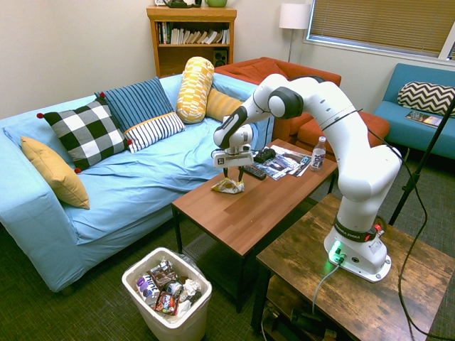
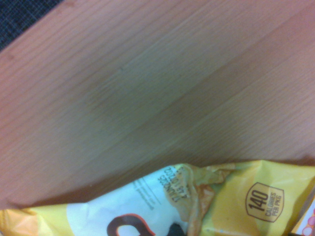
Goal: Throw the chip bag in the trash bin
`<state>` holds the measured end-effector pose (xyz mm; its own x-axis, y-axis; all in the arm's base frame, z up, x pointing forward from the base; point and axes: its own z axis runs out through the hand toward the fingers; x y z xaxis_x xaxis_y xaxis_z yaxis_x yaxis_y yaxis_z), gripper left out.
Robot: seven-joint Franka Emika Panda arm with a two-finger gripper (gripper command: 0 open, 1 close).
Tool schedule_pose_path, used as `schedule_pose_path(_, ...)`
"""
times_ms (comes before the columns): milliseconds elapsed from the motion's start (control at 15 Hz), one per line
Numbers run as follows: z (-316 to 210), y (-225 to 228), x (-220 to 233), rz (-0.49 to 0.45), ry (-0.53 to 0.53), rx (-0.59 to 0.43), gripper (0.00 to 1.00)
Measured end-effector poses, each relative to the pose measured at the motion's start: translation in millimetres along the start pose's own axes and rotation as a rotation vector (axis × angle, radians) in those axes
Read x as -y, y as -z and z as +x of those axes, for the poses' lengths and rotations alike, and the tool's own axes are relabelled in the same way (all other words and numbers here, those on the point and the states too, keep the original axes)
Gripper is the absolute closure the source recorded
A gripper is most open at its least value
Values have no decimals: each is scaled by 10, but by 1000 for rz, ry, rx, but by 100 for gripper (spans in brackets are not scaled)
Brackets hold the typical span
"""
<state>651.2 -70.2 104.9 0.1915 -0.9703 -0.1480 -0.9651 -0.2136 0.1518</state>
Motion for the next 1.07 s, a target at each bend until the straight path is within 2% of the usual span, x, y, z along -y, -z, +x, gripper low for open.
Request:
schedule_pose_path(667, 111, 87, -14, 28, 5, 18, 100)
schedule_pose_path(867, 62, 319, -96, 61, 28, 18, 100)
schedule_pose_path(1067, -257, 876, -231, 136, 73, -8, 100)
